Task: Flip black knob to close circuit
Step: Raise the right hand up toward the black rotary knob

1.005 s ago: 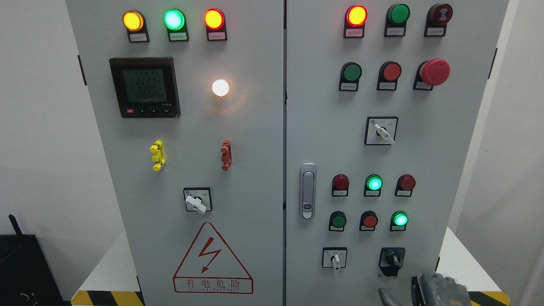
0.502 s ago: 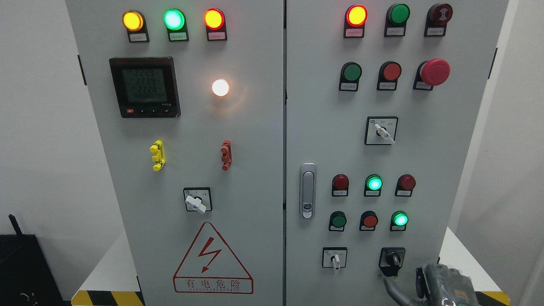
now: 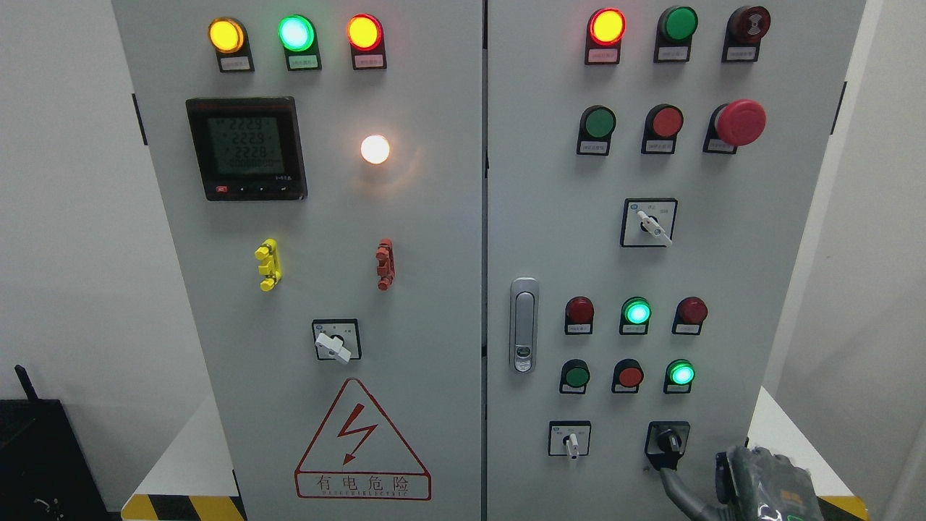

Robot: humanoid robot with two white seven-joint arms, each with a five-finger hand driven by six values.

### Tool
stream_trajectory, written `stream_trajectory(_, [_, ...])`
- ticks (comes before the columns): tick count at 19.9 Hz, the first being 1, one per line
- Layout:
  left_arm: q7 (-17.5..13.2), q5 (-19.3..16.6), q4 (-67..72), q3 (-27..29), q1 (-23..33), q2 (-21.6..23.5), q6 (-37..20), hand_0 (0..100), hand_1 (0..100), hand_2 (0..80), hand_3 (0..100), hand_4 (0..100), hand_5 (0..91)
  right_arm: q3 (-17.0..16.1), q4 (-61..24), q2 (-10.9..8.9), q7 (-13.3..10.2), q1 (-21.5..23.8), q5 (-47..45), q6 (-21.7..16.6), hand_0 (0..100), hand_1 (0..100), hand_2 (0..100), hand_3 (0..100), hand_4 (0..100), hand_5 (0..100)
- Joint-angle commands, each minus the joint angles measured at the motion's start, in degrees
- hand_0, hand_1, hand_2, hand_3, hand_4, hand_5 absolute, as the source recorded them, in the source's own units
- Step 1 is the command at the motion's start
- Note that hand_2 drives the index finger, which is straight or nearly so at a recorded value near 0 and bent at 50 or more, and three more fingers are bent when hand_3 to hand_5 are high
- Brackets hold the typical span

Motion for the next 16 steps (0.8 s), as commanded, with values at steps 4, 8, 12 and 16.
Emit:
stream_trajectory(4, [0.0, 0.0, -0.1, 0.0, 0.0, 0.0, 0.0, 12, 56, 0.0, 0, 0, 0.0, 2.0, 0.6, 0.11, -0.1, -0.1, 0.2, 1.5, 0, 12, 93, 100, 89, 90])
stream_trajectory(8, [0.0, -0.1, 0.0, 0.0, 0.0, 0.0, 0.0, 12, 56, 0.0, 0, 0, 0.0, 2.3, 1.5, 0.20, -0.1, -1.2, 0.2, 1.9, 0, 12, 93, 100, 89, 90])
stream_trajectory(12, [0.0, -0.1, 0.0, 0.0, 0.0, 0.0, 0.0, 12, 56, 0.0, 0, 0, 0.0, 2.1, 2.2, 0.20, 0.0, -2.2, 0.1, 1.9, 0, 13, 93, 100, 89, 90])
stream_trajectory(16, [0.0, 0.0, 0.0, 0.0, 0.0, 0.0, 0.0, 12, 56, 0.0, 0, 0, 0.0, 2.1, 2.3, 0.20, 0.0, -2.0, 0.1, 1.9, 0, 13, 93, 100, 89, 90])
